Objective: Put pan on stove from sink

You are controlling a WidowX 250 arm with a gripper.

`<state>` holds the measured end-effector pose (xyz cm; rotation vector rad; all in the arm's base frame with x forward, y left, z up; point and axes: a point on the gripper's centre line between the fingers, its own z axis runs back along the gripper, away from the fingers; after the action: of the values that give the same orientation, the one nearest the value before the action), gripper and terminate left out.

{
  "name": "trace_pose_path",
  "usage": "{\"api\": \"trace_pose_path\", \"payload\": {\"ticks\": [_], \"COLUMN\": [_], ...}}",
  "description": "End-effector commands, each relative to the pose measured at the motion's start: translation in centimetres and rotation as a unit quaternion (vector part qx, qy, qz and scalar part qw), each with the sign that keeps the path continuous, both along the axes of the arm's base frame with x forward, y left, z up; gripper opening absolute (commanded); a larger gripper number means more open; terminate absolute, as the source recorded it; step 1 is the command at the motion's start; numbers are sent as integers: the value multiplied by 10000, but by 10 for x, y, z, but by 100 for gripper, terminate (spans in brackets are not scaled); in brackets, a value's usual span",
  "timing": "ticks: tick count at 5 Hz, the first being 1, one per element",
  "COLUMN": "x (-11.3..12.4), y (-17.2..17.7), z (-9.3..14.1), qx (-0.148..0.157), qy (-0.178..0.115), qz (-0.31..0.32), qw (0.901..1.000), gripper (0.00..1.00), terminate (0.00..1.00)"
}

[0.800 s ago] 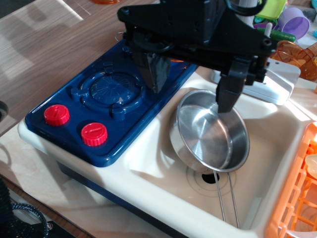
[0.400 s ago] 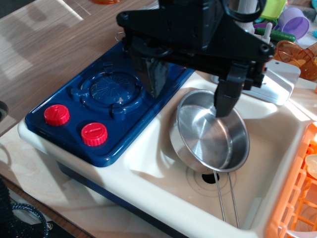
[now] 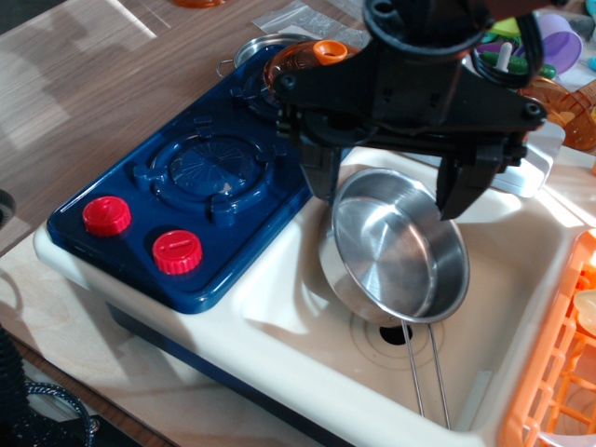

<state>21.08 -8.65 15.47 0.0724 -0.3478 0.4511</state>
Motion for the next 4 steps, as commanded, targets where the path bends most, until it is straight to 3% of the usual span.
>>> {"api": "trace_pose_path", "payload": {"ticks": [1, 4], "x": [3, -2], "y": [-3, 7], "z": [-7, -45], "qx": [36, -55], "qy": [-243, -386], "qz": [321, 430], "qw": [9992, 9983], "gripper": [100, 100], "terminate": [0, 0]}}
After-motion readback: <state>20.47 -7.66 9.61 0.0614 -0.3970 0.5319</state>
